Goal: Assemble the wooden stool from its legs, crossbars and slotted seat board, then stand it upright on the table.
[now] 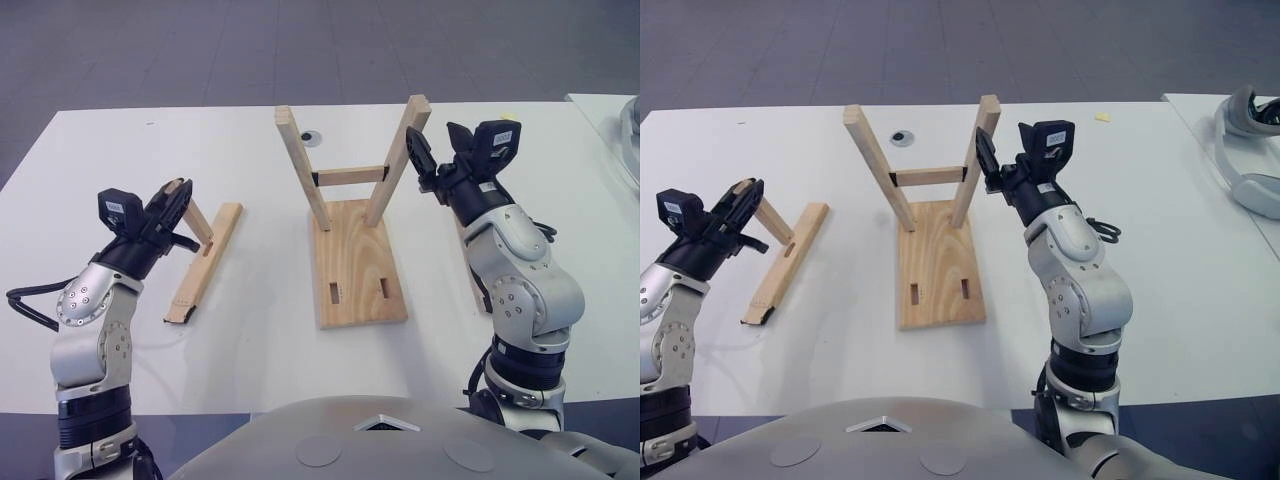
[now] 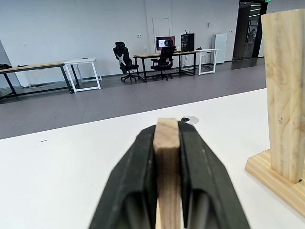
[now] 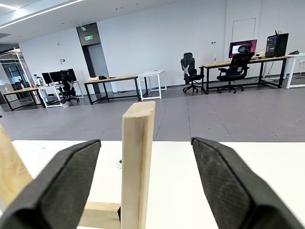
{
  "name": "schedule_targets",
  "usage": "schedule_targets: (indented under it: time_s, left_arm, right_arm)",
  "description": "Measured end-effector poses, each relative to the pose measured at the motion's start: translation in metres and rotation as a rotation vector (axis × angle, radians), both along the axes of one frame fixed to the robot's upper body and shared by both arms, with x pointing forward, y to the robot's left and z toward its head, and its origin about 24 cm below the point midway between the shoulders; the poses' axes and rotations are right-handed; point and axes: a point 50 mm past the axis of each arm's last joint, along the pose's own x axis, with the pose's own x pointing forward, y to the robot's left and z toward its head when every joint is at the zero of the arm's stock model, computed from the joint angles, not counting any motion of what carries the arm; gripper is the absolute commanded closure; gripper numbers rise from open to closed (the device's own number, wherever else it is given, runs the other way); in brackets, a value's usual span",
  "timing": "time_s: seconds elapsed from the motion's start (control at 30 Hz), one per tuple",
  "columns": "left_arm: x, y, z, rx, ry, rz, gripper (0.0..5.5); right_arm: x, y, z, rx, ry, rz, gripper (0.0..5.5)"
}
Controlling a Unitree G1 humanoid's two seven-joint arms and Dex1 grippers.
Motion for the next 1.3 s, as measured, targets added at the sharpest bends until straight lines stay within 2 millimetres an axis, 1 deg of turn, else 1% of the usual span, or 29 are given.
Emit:
schedule_targets:
  time_s: [0.07,0.23,0.37,0.53,0.63,0.87,0.97,1.07,1.13,1.3]
  left_arm:
    - [-0.004,-0.003,-0.003,-0.005,0.004,0.003,5.1]
    - [-0.01,0.0,-0.008,0.023,0.015,0.028,5.1]
    - [-0.008,0.004,-0.01,0.034,0.011,0.044,5.1]
    - [-0.008,0.0,-0.013,0.05,0.007,0.036,5.1]
    - [-0.011,0.0,-0.016,0.054,0.016,0.04,5.1]
    - [-0.011,0.004,-0.019,0.062,0.011,0.056,5.1]
    - [-0.01,0.002,-0.02,0.053,0.009,0.059,5.1]
    - [-0.01,-0.004,-0.021,0.033,0.01,0.061,5.1]
    - [-0.01,-0.007,-0.019,0.031,0.006,0.057,5.1]
    - [-0.014,-0.007,-0.02,0.037,0.006,0.064,5.1]
  right_arm:
    - [0.0,0.0,0.0,-0.001,0.002,0.004,1.95]
    - [0.0,0.0,-0.001,-0.01,0.006,0.006,1.95]
    - [-0.001,0.001,0.0,-0.01,0.005,0.01,1.95]
    - [-0.001,0.004,-0.001,-0.006,0.006,0.022,1.95]
    - [-0.001,0.004,-0.001,-0.006,0.006,0.021,1.95]
    - [-0.002,0.005,0.0,-0.006,0.0,0.022,1.95]
    - [-0.002,0.005,0.001,-0.006,0.0,0.022,1.95]
    - [-0.002,0.005,0.0,-0.005,0.0,0.022,1.95]
    - [-0.002,0.005,0.0,-0.006,0.001,0.024,1.95]
    - [-0.002,0.007,0.0,-0.005,0.0,0.028,1.95]
